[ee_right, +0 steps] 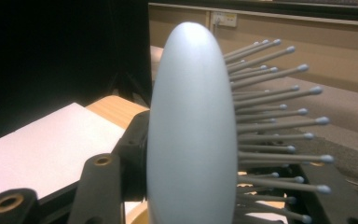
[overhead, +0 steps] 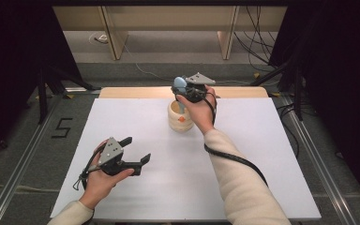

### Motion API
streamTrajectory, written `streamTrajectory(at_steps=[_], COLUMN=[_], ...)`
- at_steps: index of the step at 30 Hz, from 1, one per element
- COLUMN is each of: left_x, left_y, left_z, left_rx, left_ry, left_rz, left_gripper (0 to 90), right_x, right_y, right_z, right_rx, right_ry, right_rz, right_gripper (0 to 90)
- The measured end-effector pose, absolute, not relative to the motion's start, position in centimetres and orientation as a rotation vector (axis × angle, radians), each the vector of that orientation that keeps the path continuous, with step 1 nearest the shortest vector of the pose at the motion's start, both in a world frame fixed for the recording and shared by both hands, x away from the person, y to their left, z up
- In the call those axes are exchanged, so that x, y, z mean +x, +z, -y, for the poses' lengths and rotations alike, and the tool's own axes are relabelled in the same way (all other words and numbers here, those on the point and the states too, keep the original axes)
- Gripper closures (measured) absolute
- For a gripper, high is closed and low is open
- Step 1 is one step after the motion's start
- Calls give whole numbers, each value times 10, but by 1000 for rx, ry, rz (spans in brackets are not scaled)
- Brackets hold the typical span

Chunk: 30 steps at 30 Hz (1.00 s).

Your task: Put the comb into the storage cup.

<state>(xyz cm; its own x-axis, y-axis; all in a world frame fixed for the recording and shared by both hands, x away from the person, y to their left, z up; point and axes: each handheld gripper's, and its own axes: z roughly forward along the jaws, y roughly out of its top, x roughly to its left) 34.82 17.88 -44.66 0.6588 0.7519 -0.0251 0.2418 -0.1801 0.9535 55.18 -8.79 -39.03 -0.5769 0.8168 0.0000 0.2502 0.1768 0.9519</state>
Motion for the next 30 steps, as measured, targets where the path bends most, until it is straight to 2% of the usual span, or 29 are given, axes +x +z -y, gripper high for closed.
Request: streamTrajectory(at_steps=[13, 23, 30], left_x=[348, 348, 348], left_y=[-447, -447, -447], left_z=[-178, -178, -178], left_rx=[1741, 1740, 1739], left_ry=[557, 557, 558], left_rz=[-802, -800, -803], left_gripper=[96, 97, 97], right_x=[554, 557, 559], right_y=[-390, -391, -390], right_z=[91, 94, 97], right_rx=[1009, 1057, 1069], right_ry=[1394, 1363, 1352], right_rz=[-1937, -1951, -1957], right_gripper=[455, 249, 172])
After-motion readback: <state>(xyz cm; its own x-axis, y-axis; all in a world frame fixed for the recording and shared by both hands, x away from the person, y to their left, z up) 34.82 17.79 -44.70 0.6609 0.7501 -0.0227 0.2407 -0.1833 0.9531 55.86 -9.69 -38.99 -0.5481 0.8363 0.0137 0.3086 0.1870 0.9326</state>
